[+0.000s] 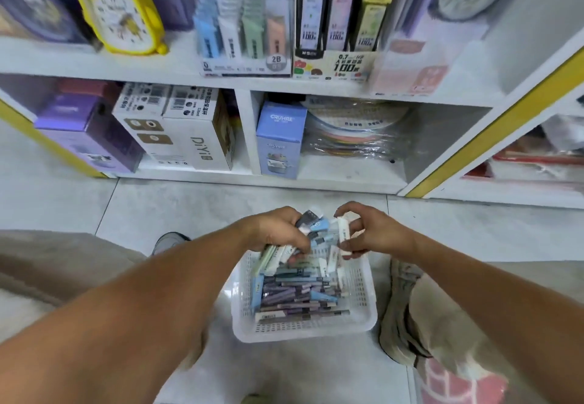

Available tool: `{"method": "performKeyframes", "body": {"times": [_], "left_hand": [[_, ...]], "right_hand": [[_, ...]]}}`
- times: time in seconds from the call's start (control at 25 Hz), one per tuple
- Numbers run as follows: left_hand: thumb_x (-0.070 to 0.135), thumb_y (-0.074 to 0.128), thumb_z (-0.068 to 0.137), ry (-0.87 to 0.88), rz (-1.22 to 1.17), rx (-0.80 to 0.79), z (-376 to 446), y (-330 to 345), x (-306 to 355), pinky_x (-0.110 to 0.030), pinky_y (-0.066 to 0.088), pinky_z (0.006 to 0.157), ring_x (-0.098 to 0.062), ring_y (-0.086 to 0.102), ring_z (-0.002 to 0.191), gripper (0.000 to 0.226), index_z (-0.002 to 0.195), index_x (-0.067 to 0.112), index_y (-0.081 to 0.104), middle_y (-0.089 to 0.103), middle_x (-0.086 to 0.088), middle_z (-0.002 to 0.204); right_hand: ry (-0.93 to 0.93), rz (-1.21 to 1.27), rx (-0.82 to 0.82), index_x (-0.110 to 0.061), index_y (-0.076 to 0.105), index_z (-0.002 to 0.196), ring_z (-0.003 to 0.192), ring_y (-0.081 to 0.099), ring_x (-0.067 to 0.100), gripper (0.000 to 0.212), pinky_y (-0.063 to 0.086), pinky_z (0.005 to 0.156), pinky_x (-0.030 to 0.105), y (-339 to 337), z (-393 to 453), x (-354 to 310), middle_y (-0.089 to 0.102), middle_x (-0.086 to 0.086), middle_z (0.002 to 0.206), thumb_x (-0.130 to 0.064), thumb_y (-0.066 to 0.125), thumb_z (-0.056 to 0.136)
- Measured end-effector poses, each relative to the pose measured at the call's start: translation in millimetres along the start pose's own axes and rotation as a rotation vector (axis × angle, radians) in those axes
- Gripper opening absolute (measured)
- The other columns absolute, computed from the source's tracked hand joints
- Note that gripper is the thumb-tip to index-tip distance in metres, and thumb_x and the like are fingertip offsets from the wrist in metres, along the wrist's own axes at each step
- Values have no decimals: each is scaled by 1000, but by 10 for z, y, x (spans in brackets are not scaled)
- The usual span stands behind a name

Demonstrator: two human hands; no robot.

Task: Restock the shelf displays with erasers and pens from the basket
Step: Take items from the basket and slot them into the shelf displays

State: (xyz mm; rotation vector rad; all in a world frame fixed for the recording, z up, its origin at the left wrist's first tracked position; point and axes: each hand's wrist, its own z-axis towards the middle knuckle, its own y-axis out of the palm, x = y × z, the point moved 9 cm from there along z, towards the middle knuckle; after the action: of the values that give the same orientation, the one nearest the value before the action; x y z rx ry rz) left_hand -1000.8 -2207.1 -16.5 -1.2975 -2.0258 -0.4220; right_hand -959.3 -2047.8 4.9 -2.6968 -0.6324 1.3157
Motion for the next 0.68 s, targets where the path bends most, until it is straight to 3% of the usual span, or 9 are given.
{"method": "performKeyframes", "body": {"times": [0.12,0.24,0.32,0.44,0.56,0.68], "left_hand": [[-5,70,76,20,-100,-12,-313,-91,437,-34,53,61,-27,62,59,11,81,2,64,65,-20,71],[-4,70,78,68,-123,14,-722,-238,994,-29,52,48,-24,60,50,12,83,0,60,62,-19,65],[-5,69,79,112,-157,70,-1012,-358,1353,-27,50,44,-22,59,46,11,81,-1,59,62,-17,62],[-1,65,84,156,-183,129,-1396,-520,1775,-27,50,51,-19,58,48,10,75,2,61,62,-12,60],[4,61,89,172,-232,215,-1738,-778,2103,-21,49,44,-14,57,44,15,74,4,59,61,-8,58],[3,60,88,228,-349,307,-1990,-1136,2337,-19,47,43,-13,56,43,9,80,4,59,60,-10,64]], "right_hand": [[-70,-24,40,-8,53,117,75,69,36,31,60,82,52,-221,-311,-497,64,26,84,0,68,91],[-164,-71,125,2,54,110,75,62,32,22,59,85,52,-463,-654,-1087,61,24,82,-5,67,93],[-267,-108,197,4,60,103,76,65,23,18,61,80,42,-629,-895,-1530,69,21,85,-5,69,91],[-458,-187,364,1,71,87,63,60,6,13,52,63,19,-921,-1218,-2175,70,3,72,-8,79,82],[-563,-107,516,0,72,86,59,63,13,9,58,62,23,-1195,-1407,-2689,70,12,73,-5,79,83],[-652,2,523,0,67,88,56,68,20,6,62,60,30,-1249,-1395,-3169,68,18,74,5,71,87]]}}
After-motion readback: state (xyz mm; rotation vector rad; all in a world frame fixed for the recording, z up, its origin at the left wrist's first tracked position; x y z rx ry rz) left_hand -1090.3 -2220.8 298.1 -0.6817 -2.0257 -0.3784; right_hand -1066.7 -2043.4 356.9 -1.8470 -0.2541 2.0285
